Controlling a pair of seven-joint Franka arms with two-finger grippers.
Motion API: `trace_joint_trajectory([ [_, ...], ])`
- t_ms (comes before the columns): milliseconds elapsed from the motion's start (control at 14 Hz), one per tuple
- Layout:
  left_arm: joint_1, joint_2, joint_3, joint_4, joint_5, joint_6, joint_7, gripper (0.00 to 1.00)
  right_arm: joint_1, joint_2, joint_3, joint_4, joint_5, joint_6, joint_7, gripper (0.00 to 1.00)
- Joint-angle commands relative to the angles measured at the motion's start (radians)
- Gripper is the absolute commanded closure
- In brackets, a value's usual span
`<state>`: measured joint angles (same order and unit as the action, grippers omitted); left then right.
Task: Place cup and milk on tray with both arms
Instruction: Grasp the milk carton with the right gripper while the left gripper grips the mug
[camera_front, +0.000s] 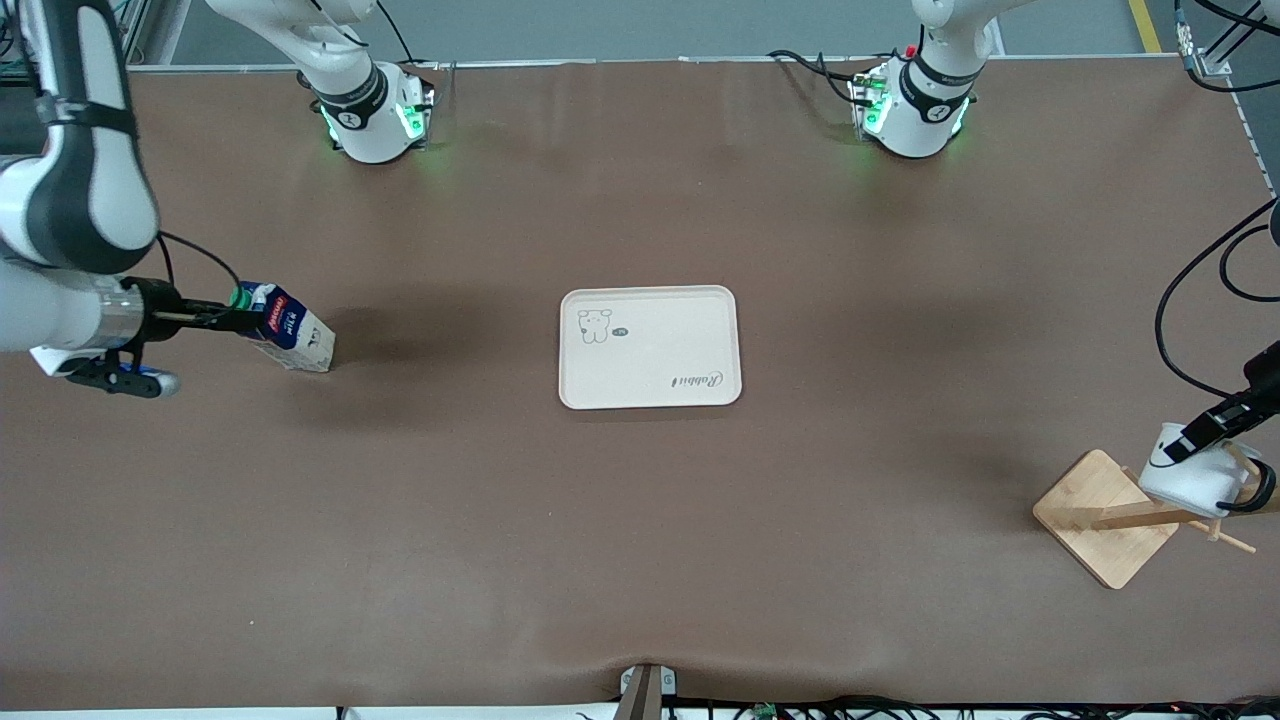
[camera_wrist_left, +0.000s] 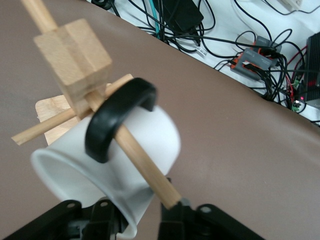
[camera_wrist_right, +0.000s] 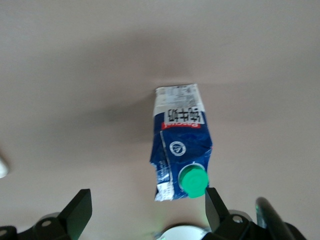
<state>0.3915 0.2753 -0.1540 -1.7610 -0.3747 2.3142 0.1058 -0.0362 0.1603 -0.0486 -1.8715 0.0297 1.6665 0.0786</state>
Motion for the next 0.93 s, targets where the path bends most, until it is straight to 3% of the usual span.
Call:
trace_joint_trajectory([
  [0, 0.001, -0.008, 0.001, 0.009, -0.009, -0.024, 0.029, 0.87, 0.01, -0.102, -0.001, -0.156, -0.082, 0.082, 0.001, 0.0],
  [286, 0.001, -0.008, -0.009, 0.018, -0.009, -0.038, 0.028, 1.0, 0.012, -0.117, 0.001, -0.202, -0.093, 0.123, -0.006, 0.0],
  [643, 0.001, -0.01, -0.021, 0.064, -0.009, -0.105, 0.017, 1.0, 0.01, -0.162, 0.001, -0.333, -0.093, 0.261, -0.006, 0.0],
  [857, 0.004, -0.025, -0.021, 0.069, -0.018, -0.168, 0.011, 1.0, 0.009, -0.168, -0.001, -0.35, -0.093, 0.28, -0.006, 0.0],
])
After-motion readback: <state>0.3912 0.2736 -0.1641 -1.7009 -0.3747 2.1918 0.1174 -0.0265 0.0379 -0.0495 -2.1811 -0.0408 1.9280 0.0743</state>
